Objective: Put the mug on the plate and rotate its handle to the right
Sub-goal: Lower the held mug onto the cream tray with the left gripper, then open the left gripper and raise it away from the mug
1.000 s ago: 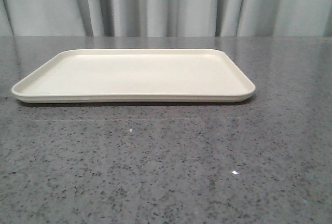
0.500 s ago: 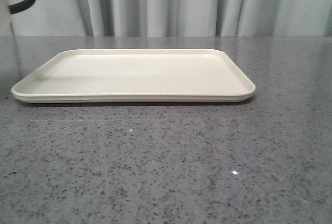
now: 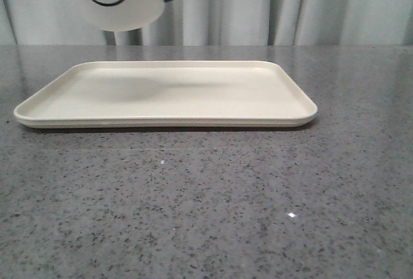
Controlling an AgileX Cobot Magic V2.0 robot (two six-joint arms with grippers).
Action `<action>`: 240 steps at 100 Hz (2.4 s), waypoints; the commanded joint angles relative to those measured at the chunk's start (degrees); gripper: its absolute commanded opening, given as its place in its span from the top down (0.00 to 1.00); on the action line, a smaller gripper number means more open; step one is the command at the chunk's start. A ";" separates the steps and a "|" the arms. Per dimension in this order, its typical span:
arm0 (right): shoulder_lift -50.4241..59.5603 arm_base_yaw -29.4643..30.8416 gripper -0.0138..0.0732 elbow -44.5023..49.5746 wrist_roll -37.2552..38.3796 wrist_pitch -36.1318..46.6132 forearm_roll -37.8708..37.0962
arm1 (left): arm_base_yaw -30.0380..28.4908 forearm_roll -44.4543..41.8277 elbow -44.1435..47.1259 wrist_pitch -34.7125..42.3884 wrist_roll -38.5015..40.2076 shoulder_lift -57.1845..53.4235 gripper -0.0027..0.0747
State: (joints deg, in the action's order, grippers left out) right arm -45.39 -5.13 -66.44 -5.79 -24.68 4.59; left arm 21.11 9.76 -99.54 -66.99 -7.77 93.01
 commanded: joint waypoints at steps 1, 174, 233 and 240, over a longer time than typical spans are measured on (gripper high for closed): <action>-0.14 0.15 0.23 -1.75 -0.35 4.07 -0.22 | 1.57 1.13 -4.24 1.83 0.10 0.82 0.99; -0.14 0.15 0.23 -1.75 -0.35 4.12 -0.22 | 3.46 4.92 -5.39 -0.96 0.10 11.48 0.99; -0.14 0.15 0.23 -1.75 -0.35 4.12 -0.22 | 3.46 4.92 -5.39 -1.96 0.10 11.48 0.53; -0.14 0.15 0.23 -1.75 -0.35 4.12 -0.22 | 3.46 4.92 -5.66 -2.41 0.10 11.48 0.52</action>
State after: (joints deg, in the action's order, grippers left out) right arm -45.39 -5.13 -66.44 -5.79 -25.04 4.59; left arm 24.10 13.23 -103.13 -69.99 -7.91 107.11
